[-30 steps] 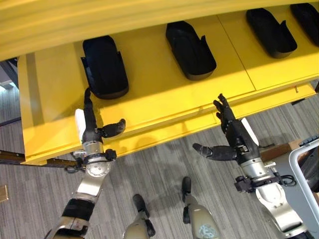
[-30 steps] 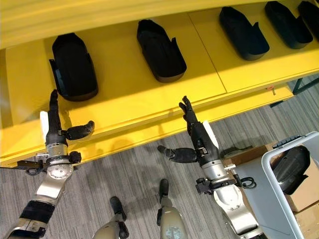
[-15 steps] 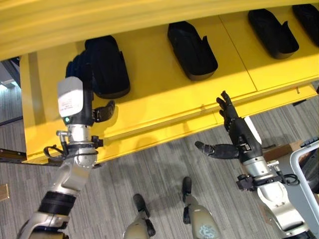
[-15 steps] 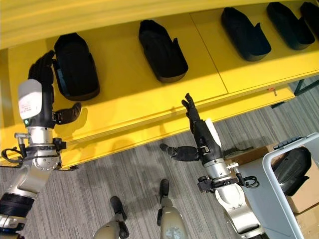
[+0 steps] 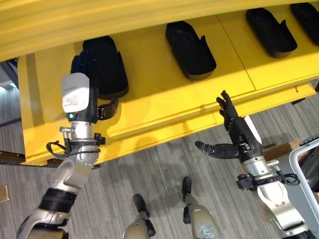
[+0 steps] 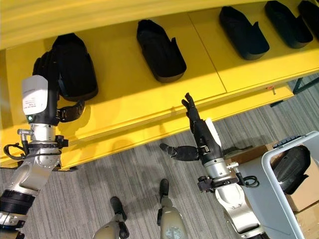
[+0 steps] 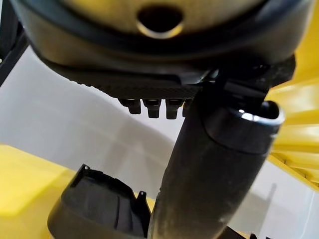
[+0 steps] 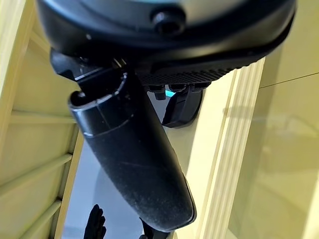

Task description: Move parts from the plastic box to the shelf.

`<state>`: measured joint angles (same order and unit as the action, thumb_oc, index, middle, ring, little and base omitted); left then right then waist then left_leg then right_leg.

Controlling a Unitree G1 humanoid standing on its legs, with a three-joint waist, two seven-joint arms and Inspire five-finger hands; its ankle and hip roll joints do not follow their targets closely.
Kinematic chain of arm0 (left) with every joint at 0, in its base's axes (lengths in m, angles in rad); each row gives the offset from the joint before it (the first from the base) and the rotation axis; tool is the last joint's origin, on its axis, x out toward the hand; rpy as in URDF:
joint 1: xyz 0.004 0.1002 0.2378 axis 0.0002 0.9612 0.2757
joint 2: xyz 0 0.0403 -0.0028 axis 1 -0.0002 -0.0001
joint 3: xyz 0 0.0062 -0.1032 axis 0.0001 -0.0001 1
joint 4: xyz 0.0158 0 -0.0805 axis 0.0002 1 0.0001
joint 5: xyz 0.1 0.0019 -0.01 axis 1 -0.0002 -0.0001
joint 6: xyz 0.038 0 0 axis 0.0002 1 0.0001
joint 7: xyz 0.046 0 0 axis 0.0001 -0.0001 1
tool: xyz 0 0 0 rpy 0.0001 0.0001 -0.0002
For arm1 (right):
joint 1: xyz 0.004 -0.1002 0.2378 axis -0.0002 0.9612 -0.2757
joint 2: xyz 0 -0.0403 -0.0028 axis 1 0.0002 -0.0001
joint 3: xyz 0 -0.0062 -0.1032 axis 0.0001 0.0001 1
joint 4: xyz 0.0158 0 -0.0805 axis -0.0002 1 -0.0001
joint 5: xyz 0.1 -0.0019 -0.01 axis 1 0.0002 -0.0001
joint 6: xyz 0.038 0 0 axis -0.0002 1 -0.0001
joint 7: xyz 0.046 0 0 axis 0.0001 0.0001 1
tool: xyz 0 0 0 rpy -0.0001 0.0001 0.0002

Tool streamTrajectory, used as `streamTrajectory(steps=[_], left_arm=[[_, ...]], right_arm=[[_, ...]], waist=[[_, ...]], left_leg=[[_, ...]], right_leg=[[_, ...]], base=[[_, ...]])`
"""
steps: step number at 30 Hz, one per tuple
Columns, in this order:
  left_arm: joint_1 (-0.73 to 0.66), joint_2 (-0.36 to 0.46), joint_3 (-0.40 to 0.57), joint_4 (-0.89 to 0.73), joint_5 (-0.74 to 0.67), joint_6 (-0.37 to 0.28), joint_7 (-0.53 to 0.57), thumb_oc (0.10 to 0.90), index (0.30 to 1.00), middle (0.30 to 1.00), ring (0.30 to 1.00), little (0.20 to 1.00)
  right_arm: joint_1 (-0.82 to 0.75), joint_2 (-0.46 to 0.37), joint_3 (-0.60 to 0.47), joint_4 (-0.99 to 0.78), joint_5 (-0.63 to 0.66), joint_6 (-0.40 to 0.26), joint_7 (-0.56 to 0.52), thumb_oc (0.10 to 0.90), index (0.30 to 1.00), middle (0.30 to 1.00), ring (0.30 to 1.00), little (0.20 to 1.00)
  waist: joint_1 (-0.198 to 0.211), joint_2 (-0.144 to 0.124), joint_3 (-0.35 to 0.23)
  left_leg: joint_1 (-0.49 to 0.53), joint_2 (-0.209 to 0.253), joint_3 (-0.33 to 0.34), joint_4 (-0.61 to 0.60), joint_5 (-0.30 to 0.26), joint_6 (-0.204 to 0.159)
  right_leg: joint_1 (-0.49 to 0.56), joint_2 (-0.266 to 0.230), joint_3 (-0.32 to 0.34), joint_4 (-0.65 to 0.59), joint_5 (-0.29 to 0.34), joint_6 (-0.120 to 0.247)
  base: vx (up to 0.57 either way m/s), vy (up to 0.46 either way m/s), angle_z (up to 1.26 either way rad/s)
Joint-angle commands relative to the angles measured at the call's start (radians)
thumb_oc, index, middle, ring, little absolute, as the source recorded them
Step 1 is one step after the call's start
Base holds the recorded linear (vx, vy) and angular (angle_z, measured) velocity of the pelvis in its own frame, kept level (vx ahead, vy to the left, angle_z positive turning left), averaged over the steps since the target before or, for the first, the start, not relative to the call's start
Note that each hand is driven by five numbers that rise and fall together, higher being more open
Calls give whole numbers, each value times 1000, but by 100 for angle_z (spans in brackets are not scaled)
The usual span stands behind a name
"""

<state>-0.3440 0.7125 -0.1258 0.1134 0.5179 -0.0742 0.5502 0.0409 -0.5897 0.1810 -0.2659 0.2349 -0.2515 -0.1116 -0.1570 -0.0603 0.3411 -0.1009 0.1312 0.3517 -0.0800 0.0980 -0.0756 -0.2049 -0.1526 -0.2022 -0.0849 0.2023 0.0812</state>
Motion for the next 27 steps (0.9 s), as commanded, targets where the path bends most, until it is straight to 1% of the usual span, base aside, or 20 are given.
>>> streamTrajectory(steps=[1, 3, 7, 8, 9, 10, 11, 14, 15, 17, 21, 23, 27], left_arm=[[-147, 45, 7, 55, -75, -67, 11, 900, 1000, 1000, 1000, 1000], [-166, 37, -18, 103, -115, -69, 0, 900, 1000, 1000, 1000, 1000], [-180, 27, -31, 144, -141, -75, -4, 900, 1000, 1000, 1000, 1000], [-193, 17, -45, 187, -169, -73, -12, 900, 1000, 1000, 1000, 1000], [-222, 16, -69, 233, -187, -71, -15, 900, 1000, 1000, 1000, 1000], [-226, 16, -73, 237, -187, -72, -14, 900, 1000, 1000, 1000, 1000], [-257, 16, -97, 288, -199, -66, -23, 900, 1000, 1000, 1000, 1000], [-297, 16, -126, 348, -215, -62, -23, 900, 1000, 1000, 1000, 1000], [-335, 12, -148, 404, -231, -55, -23, 900, 1000, 1000, 1000, 1000], [-353, 10, -160, 430, -238, -54, -23, 900, 1000, 1000, 1000, 1000], [-461, 4, -209, 587, -298, -41, -24, 900, 1000, 1000, 1000, 1000], [-485, 0, -222, 625, -312, -41, -27, 900, 1000, 1000, 1000, 1000], [-563, -1, -283, 723, -326, -34, -45, 900, 1000, 1000, 1000, 1000]], right_arm=[[-25, -3, -68, -145, -27, -80, 1, 900, 1000, 1000, 1000, 1000], [-20, -5, -63, -150, -23, -84, 6, 900, 1000, 1000, 1000, 1000], [-11, -5, -68, -153, -19, -86, 10, 900, 1000, 1000, 1000, 1000], [-9, -6, -67, -151, -15, -87, 12, 900, 1000, 1000, 1000, 1000], [-6, -9, -64, -152, -10, -91, 14, 900, 1000, 1000, 1000, 1000], [-5, -8, -66, -152, -9, -91, 15, 900, 1000, 1000, 1000, 1000], [0, -13, -61, -154, -3, -97, 18, 900, 1000, 1000, 1000, 1000], [4, -13, -59, -155, 2, -102, 22, 900, 1000, 1000, 1000, 1000], [9, -18, -54, -158, 7, -105, 24, 900, 1000, 1000, 1000, 1000], [11, -19, -52, -160, 10, -108, 24, 900, 1000, 1000, 1000, 1000], [8, -30, -40, -164, 26, -115, 22, 900, 1000, 1000, 1000, 1000], [8, -33, -34, -165, 30, -116, 24, 900, 1000, 1000, 1000, 1000], [8, -47, -25, -174, 42, -122, 25, 900, 1000, 1000, 1000, 1000]], waist=[[-5, -9, -81], [-10, -9, -77], [-12, -10, -74], [-16, -10, -73], [-20, -10, -72], [-19, -10, -71], [-26, -10, -70], [-28, -11, -69], [-33, -12, -68], [-34, -12, -66], [-45, -13, -60], [-48, -12, -55], [-56, -13, -50]], left_leg=[[94, 46, 2, -7, -44, -41], [94, 47, 3, -7, -43, -41], [95, 47, 3, -7, -42, -42], [95, 48, 3, -7, -41, -42], [94, 49, 4, -7, -40, -43], [94, 49, 4, -7, -40, -43], [93, 49, 5, -7, -39, -44], [93, 49, 7, -7, -38, -45], [92, 50, 10, -7, -36, -45], [92, 50, 11, -7, -35, -45], [88, 51, 14, -7, -31, -47], [91, 52, 14, -7, -33, -48], [91, 52, 17, -7, -32, -48]], right_leg=[[-3, -122, 27, 90, -26, 122], [-4, -121, 27, 92, -26, 122], [-3, -120, 28, 93, -26, 122], [-3, -120, 29, 92, -26, 122], [-3, -119, 29, 92, -26, 122], [-2, -119, 29, 92, -26, 122], [-4, -118, 29, 92, -25, 122], [-7, -117, 32, 94, -25, 124], [-9, -116, 34, 94, -25, 124], [-10, -115, 35, 95, -24, 125], [-18, -112, 39, 95, -21, 127], [-17, -111, 40, 97, -24, 128], [-22, -107, 48, 100, -24, 129]], base=[[0, 0, 0], [0, 0, 0], [0, 0, 0], [0, 0, 0], [0, 0, 0], [0, 0, 0], [0, 0, 0], [0, 0, 0], [0, 0, 0], [0, 0, 0], [0, 0, 0], [0, 0, 0], [19, 1, -7]])
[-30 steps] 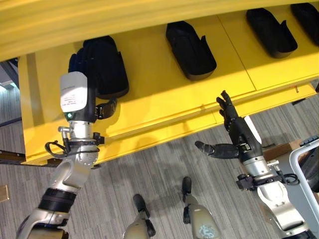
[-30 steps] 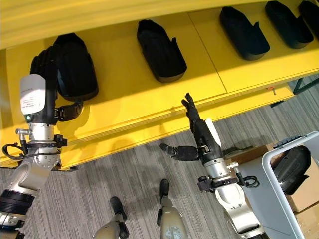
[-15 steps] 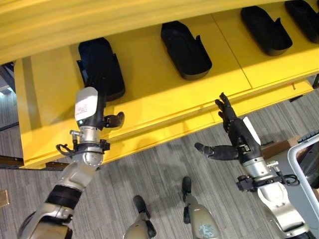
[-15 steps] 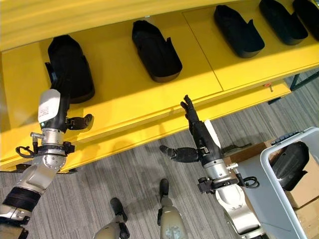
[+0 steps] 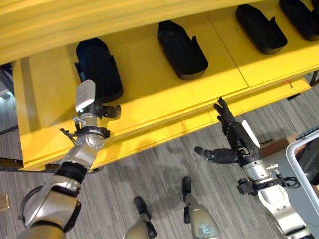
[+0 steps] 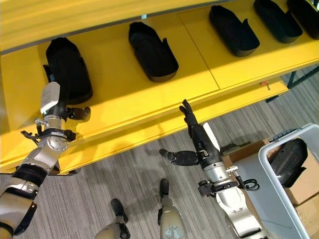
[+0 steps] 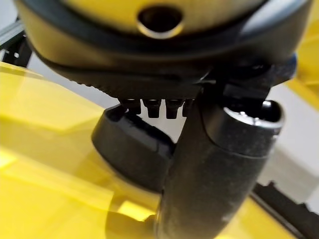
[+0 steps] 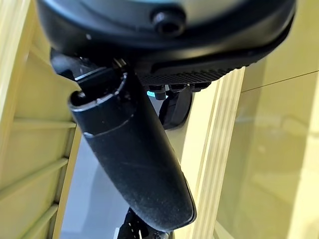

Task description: Move parts from the plastic box to the shelf.

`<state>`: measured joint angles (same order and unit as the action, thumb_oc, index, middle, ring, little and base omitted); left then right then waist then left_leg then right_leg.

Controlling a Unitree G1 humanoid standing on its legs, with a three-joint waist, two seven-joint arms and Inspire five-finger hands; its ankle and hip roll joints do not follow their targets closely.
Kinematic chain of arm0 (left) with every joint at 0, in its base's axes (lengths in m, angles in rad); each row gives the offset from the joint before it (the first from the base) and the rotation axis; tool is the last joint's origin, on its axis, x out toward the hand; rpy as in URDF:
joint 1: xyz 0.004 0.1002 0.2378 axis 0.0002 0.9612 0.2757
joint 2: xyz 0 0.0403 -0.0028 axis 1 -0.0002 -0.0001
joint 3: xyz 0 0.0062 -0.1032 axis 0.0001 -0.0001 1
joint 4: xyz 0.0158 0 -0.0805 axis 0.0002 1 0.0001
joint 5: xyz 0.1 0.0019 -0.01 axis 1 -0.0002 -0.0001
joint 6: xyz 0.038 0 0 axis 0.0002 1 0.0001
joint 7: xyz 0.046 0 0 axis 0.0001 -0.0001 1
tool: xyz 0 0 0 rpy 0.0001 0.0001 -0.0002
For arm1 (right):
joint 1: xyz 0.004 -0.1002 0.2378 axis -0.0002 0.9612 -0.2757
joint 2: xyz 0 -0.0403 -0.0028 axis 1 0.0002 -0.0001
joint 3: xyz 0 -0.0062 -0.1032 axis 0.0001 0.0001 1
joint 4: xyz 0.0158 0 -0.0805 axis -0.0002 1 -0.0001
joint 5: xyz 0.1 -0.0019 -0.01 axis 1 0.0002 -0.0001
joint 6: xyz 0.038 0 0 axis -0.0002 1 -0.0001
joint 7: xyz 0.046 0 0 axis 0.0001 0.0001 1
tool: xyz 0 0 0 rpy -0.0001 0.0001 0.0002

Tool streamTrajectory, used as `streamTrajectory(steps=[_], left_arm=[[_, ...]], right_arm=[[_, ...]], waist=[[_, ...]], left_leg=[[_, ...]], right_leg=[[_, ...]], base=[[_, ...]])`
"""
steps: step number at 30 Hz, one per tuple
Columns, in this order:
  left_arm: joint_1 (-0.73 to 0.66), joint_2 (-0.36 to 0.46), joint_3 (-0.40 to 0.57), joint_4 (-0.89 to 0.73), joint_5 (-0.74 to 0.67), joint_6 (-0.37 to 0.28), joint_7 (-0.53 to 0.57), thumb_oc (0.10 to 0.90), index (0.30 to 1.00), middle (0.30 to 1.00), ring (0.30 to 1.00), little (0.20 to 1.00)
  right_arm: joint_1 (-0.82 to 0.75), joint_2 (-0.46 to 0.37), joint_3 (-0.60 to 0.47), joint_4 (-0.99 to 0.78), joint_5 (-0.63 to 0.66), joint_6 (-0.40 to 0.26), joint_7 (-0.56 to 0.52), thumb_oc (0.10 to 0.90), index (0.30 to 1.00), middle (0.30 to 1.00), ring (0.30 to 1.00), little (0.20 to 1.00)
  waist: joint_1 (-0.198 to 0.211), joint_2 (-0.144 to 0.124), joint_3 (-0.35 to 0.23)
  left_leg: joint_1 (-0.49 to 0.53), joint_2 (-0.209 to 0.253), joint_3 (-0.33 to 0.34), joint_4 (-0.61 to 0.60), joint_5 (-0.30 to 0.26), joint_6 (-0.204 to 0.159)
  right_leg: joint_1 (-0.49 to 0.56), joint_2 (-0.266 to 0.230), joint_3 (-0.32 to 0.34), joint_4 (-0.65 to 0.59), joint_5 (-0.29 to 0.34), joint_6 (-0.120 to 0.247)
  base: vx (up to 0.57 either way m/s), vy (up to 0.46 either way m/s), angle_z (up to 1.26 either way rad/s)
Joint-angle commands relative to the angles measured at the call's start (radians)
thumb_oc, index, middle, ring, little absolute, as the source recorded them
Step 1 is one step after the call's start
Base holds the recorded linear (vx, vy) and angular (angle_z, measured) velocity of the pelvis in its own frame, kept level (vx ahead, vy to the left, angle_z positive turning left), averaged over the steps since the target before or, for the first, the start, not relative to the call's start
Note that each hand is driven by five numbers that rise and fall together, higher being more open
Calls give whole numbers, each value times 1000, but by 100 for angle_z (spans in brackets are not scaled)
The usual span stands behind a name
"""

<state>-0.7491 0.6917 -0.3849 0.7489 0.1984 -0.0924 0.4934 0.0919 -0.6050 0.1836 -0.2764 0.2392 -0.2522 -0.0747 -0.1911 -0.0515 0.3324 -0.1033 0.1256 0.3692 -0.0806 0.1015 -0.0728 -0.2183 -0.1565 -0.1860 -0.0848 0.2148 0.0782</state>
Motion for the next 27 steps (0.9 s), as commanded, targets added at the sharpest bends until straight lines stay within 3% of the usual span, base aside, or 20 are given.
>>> streamTrajectory(steps=[1, 16, 27], left_arm=[[-159, 19, -24, 88, -7, -17, 12, 900, 1000, 1000, 1000, 1000], [-209, -26, -90, 207, -36, -16, -70, 900, 1000, 1000, 1000, 1000], [-173, -116, -60, 269, -130, -22, -140, 900, 1000, 1000, 1000, 1000]], right_arm=[[-43, -32, -27, -163, 38, -122, -12, 900, 1000, 1000, 1000, 1000], [-31, -41, -19, -169, 50, -118, -6, 900, 1000, 1000, 1000, 1000], [-25, -32, -16, -173, 58, -104, 5, 900, 1000, 1000, 1000, 1000]], waist=[[-22, -21, -41], [-35, -15, -35], [-44, -16, -27]], left_leg=[[93, 58, 0, -7, -35, -51], [95, 55, 3, -7, -37, -49], [95, 58, 2, -7, -38, -49]], right_leg=[[-9, -103, 32, 100, -37, 132], [-23, -98, 47, 107, -39, 131], [-30, -95, 54, 112, -41, 126]], base=[[0, 0, 0], [2, 1, -1], [1, 0, 0]])
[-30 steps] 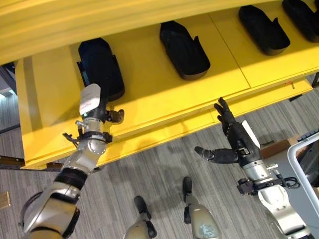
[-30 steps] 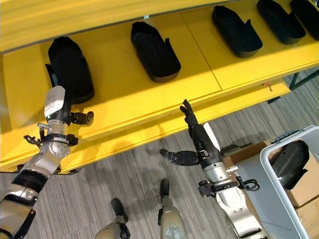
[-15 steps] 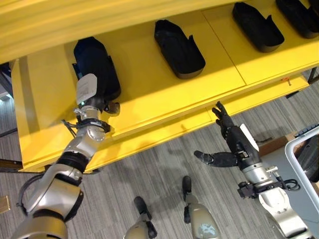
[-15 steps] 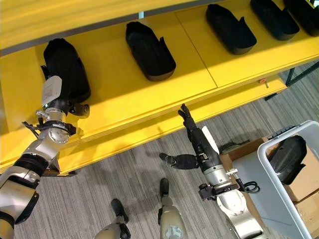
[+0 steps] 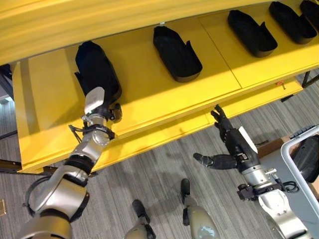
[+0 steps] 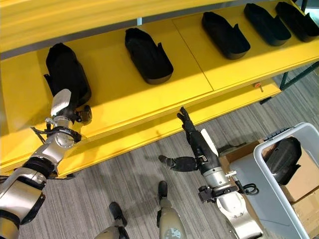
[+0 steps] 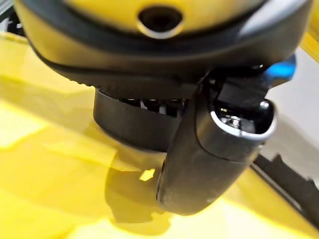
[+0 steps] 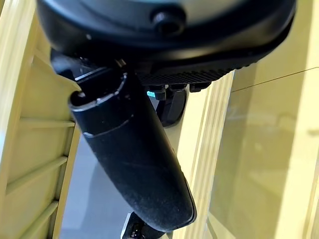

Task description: Move parts from the plastic box to the shelf.

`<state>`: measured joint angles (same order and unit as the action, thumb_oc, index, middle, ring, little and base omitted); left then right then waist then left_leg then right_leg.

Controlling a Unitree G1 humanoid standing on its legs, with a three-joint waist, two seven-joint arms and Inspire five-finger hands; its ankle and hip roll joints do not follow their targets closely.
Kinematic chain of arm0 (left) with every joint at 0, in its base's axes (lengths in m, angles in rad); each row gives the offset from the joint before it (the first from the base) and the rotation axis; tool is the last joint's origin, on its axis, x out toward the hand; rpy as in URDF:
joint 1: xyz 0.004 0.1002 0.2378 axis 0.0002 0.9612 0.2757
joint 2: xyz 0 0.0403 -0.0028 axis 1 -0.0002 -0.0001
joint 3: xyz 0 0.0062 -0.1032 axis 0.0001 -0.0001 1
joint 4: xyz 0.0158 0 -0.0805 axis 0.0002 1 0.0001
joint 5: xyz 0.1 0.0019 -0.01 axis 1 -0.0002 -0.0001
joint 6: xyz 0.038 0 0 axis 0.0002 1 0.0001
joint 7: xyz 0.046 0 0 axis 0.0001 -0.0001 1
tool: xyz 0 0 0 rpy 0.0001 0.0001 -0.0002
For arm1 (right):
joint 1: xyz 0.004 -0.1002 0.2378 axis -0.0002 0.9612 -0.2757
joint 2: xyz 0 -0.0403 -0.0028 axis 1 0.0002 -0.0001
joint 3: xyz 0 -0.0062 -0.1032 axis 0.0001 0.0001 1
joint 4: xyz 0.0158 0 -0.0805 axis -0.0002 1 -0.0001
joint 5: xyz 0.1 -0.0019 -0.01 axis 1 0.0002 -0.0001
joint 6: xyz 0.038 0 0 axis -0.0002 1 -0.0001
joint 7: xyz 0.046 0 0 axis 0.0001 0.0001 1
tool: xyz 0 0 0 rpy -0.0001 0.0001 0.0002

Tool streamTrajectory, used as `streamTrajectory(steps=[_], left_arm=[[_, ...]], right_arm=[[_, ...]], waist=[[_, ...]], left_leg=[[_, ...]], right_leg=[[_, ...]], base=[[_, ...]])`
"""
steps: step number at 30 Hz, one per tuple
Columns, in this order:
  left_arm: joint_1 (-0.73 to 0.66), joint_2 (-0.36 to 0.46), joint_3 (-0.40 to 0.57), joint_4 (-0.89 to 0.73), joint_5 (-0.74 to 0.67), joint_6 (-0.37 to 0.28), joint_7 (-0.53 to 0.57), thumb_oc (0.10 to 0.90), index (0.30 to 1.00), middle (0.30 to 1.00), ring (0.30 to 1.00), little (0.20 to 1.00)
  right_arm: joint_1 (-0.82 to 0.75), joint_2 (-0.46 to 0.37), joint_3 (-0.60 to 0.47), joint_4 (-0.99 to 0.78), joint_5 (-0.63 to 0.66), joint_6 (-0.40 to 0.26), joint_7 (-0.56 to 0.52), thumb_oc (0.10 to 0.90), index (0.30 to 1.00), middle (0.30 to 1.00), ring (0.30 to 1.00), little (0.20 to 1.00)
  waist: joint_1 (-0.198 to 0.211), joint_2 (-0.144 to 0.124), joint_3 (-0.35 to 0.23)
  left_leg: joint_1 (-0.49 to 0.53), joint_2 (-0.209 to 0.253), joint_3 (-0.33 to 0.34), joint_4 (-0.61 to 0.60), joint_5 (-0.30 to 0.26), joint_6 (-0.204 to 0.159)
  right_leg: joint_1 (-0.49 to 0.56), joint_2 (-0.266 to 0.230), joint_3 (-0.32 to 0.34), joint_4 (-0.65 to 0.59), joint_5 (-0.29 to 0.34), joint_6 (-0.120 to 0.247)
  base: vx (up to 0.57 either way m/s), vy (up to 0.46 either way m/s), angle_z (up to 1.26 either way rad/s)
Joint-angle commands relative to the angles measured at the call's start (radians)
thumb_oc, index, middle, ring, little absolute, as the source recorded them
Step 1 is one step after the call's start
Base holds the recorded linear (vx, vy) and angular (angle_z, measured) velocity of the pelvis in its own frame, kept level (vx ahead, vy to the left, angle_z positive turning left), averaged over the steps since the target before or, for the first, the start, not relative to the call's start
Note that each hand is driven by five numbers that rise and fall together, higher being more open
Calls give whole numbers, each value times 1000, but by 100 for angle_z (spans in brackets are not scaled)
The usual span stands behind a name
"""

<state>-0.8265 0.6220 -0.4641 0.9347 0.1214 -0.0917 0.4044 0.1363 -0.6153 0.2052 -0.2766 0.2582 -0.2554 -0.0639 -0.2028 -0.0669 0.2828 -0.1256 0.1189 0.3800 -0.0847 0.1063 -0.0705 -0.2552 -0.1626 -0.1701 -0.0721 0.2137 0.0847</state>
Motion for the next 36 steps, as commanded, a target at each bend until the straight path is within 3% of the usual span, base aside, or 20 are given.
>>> streamTrajectory(steps=[1, 7, 19, 36], left_arm=[[-96, -46, 20, 84, -53, -23, -51, 900, 1000, 1000, 1000, 1000], [-87, -97, 34, 143, -96, -17, -91, 900, 1000, 1000, 1000, 1000], [-103, -118, -36, 127, -12, -20, -118, 900, 1000, 1000, 1000, 1000], [-116, -64, -206, -105, 161, -57, -197, 900, 1000, 1000, 1000, 1000]], right_arm=[[-70, -22, -37, -172, 39, -101, -6, 900, 1000, 1000, 1000, 1000], [-68, -21, -35, -175, 46, -93, -4, 900, 1000, 1000, 1000, 1000], [-66, -27, -30, -175, 52, -90, 6, 900, 1000, 1000, 1000, 1000], [-47, -25, -48, -167, 29, -83, 12, 900, 1000, 1000, 1000, 1000]], waist=[[-32, 0, 22], [-41, -2, 20], [-45, 0, 17], [-42, 19, 15]], left_leg=[[118, 65, -9, -3, -43, -51], [122, 65, -3, -3, -44, -51], [124, 68, -1, -3, -45, -51], [127, 63, -11, -3, -49, -49]], right_leg=[[7, -89, 38, 100, -40, 120], [2, -85, 45, 104, -41, 117], [-2, -82, 53, 108, -43, 117], [5, -88, 51, 105, -42, 121]], base=[[0, 0, 0], [0, 0, 0], [0, 0, 0], [0, 0, 0]])
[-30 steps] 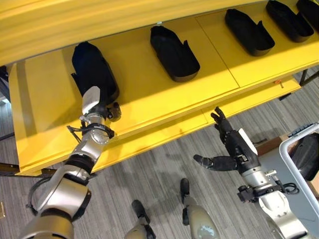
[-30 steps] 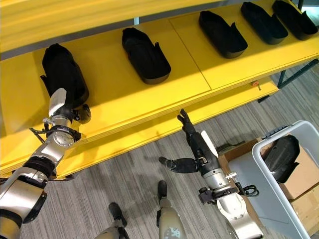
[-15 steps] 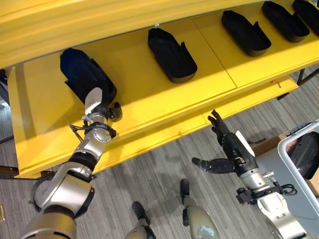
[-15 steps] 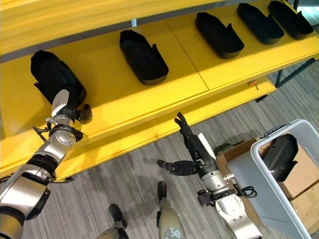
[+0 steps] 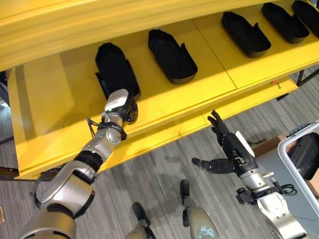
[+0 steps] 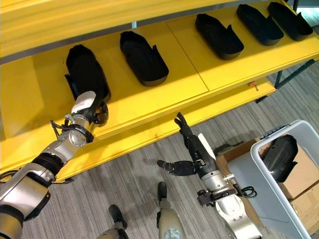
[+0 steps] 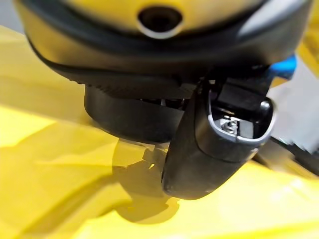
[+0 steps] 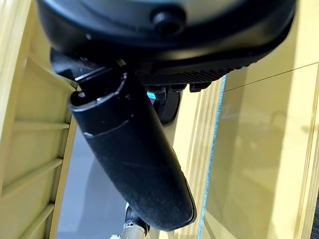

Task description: Move parts from the plastic box to the shelf.

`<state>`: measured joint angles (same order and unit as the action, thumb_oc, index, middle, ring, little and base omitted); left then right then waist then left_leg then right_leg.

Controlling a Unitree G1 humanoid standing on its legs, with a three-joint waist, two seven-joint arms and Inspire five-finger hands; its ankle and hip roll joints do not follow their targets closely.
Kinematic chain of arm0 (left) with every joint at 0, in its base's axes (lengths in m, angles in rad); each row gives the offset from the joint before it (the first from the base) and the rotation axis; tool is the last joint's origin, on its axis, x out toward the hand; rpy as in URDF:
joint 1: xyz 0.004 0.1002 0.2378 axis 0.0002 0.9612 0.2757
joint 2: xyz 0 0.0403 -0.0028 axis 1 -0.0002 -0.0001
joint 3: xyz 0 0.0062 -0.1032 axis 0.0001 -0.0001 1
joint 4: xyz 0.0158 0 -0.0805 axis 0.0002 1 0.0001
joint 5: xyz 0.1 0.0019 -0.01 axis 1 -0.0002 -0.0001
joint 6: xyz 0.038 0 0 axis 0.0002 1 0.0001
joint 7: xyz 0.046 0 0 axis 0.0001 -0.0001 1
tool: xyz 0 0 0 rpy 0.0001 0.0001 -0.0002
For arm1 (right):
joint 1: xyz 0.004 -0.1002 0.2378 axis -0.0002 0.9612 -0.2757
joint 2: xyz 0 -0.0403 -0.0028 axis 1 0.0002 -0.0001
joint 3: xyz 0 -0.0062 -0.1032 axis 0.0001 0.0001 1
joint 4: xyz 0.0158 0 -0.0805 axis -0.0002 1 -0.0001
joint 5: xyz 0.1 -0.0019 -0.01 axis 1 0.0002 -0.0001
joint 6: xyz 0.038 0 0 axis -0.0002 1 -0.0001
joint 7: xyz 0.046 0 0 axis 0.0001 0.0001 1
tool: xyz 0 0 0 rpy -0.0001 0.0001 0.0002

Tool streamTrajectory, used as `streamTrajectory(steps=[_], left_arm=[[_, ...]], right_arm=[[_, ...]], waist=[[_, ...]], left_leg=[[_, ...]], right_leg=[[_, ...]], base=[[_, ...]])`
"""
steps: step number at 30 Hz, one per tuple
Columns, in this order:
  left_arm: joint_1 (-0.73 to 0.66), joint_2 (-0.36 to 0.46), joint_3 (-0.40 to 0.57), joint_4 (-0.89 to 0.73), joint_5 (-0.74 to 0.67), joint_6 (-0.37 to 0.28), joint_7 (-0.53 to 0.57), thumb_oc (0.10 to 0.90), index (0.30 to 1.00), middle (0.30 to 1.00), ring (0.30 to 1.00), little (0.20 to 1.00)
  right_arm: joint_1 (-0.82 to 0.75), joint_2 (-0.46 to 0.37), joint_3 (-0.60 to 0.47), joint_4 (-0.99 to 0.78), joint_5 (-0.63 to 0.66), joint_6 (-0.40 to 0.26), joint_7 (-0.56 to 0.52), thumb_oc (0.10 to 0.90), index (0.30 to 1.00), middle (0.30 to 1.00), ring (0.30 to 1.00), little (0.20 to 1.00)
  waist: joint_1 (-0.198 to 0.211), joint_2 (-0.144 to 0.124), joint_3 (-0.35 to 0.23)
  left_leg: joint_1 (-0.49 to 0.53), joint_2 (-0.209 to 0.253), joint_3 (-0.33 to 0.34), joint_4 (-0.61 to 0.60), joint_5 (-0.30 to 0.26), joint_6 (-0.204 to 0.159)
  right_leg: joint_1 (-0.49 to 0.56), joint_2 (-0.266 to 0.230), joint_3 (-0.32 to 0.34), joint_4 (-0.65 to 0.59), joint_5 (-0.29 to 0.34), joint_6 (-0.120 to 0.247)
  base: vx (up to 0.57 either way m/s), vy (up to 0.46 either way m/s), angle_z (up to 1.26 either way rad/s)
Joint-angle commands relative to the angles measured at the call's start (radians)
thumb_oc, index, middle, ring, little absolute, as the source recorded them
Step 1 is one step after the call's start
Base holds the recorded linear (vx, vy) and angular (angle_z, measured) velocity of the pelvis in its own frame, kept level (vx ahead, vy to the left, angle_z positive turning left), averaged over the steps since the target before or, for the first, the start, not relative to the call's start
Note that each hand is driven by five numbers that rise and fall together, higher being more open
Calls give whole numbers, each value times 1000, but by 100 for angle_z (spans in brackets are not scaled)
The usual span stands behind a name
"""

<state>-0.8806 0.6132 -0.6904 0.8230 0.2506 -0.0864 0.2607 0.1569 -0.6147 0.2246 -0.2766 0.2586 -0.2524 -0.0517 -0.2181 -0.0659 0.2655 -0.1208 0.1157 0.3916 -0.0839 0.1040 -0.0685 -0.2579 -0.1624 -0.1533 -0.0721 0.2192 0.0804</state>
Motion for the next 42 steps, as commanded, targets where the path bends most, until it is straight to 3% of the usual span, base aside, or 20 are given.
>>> streamTrajectory(steps=[1, 10, 20, 29, 42], left_arm=[[-60, -51, 17, -4, 30, -64, -56, 900, 1000, 1000, 1000, 1000], [-48, -45, 47, 6, -19, -66, -72, 900, 1000, 1000, 1000, 1000], [-93, -66, 126, 177, -82, -17, -47, 900, 1000, 1000, 1000, 1000], [-135, -34, 158, 288, -60, 22, -41, 900, 1000, 1000, 1000, 1000], [-19, 77, 176, 119, 8, 23, -72, 900, 1000, 1000, 1000, 1000]], right_arm=[[-64, -24, -70, -167, 27, -85, 1, 900, 1000, 1000, 1000, 1000], [-44, -21, -86, -170, 17, -80, 11, 900, 1000, 1000, 1000, 1000], [-23, -23, -92, -171, 34, -71, 29, 900, 1000, 1000, 1000, 1000], [-24, -29, -96, -174, 52, -66, 40, 900, 1000, 1000, 1000, 1000], [-33, -16, -117, -154, 29, -57, 43, 900, 1000, 1000, 1000, 1000]], waist=[[-27, 19, 31], [-26, 24, 24], [-22, 25, 20], [-11, 26, 17], [28, 29, 16]], left_leg=[[123, 66, -23, -3, -47, -50], [124, 62, -28, -3, -50, -49], [125, 61, -34, -3, -49, -48], [123, 60, -41, -3, -47, -45], [111, 50, -62, -1, -43, -40]], right_leg=[[7, -88, 35, 105, -47, 125], [15, -91, 30, 101, -49, 124], [21, -91, 26, 100, -50, 121], [27, -92, 23, 101, -50, 121], [37, -106, 3, 103, -51, 120]], base=[[0, 0, 0], [0, 0, 0], [0, 0, 0], [0, 0, 0], [-7, 4, 4]])
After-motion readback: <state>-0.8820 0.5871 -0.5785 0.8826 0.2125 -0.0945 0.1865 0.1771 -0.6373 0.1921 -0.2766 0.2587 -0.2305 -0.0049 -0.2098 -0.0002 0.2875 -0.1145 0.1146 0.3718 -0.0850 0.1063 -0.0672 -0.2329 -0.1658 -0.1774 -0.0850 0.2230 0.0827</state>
